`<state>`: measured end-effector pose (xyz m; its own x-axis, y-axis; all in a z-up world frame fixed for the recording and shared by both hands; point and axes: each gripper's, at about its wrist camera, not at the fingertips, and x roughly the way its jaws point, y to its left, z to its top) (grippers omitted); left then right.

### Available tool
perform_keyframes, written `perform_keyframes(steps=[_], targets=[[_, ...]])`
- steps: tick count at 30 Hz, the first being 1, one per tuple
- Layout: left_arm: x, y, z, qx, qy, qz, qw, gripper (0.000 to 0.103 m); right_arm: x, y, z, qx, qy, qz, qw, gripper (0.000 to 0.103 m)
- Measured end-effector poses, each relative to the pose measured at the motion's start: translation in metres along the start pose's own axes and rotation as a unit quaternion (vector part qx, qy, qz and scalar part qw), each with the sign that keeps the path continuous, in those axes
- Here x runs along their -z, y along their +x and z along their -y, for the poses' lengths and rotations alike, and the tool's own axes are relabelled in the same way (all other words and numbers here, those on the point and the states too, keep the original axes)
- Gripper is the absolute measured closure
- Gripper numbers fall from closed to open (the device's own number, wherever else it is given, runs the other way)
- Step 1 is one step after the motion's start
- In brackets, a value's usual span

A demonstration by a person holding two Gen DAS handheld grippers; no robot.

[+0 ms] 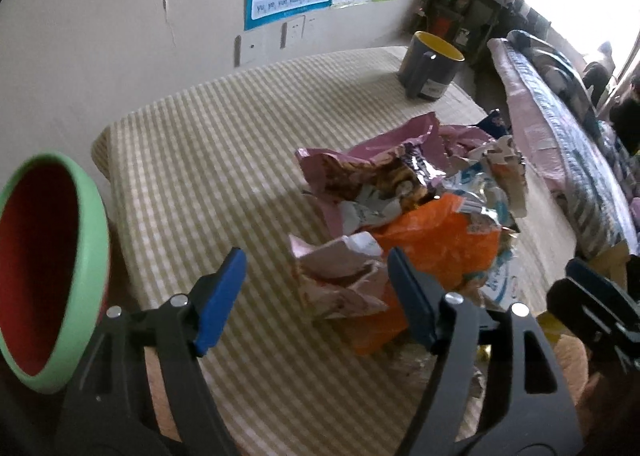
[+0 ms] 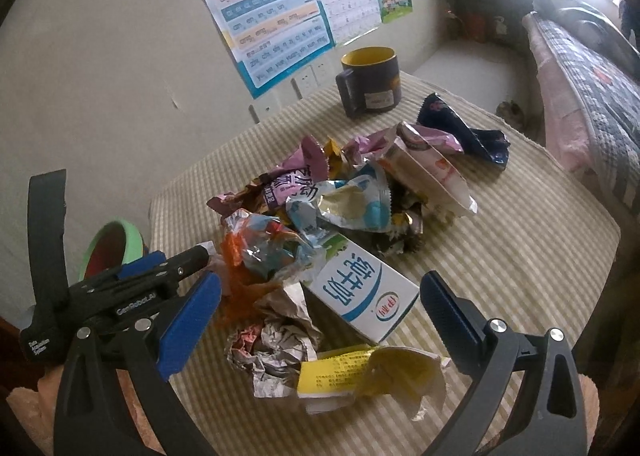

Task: Collect trash
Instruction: 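Grasp the crumpled pink-and-white wrapper with the left gripper, then carry the wrapper over the green bin and open the left gripper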

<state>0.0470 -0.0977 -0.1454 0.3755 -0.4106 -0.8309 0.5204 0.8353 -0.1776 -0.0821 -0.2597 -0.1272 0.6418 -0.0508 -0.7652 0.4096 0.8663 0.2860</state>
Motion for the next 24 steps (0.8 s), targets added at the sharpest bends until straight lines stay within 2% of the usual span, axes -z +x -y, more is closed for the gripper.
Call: perform_keyframes(steps=[2,7,8,10,11,12,15,18,20,22,23,24], targets=[[0.002,0.001,0.002,-0.002,0.002,-0.001,1.0,0.031,0.0,0.0,0.003,0.0,0.004,0.001,1.0,0.007],[0.003,0.025,0.003,-0.002,0.0,-0.043,0.9991,0.03,0.002,0.004,0.002,-0.007,0.007,-0.007,1.0,0.007],[0.005,0.028,0.0,0.011,-0.012,-0.047,0.9987,0.034,0.002,0.003,0.001,-0.009,0.004,-0.007,1.0,0.007],[0.006,0.027,0.0,0.028,-0.019,-0.047,0.9983,0.056,0.001,0.004,-0.002,-0.012,0.001,-0.006,1.0,0.007],[0.006,0.025,0.002,0.018,-0.012,-0.046,0.9987,0.055,0.0,0.005,-0.003,-0.013,0.001,-0.006,1.0,0.007],[0.006,0.02,0.006,0.004,0.007,-0.036,0.9993,0.056,-0.002,0.007,-0.005,-0.018,0.002,-0.009,1.0,0.007],[0.007,0.004,0.004,0.005,0.011,-0.018,0.9998,0.056,-0.01,0.017,-0.011,-0.039,0.0,-0.015,0.999,0.007],[0.007,-0.017,-0.001,0.0,0.01,0.003,0.9999,0.056,-0.018,0.032,-0.018,-0.033,-0.008,-0.021,0.999,0.007],[0.004,-0.039,-0.004,-0.019,0.018,0.03,0.9992,0.056,-0.022,0.044,-0.023,-0.027,-0.016,-0.035,0.999,0.007],[0.001,-0.06,-0.007,-0.035,0.021,0.056,0.9976,0.056,-0.023,0.057,-0.028,-0.031,-0.03,-0.053,0.998,0.016],[-0.001,-0.072,-0.009,-0.042,0.02,0.071,0.9964,0.056,-0.022,0.063,-0.031,-0.031,-0.037,-0.065,0.997,0.026],[-0.003,-0.08,-0.011,-0.047,0.02,0.081,0.9954,0.056,-0.021,0.066,-0.032,-0.031,-0.04,-0.071,0.996,0.04]])
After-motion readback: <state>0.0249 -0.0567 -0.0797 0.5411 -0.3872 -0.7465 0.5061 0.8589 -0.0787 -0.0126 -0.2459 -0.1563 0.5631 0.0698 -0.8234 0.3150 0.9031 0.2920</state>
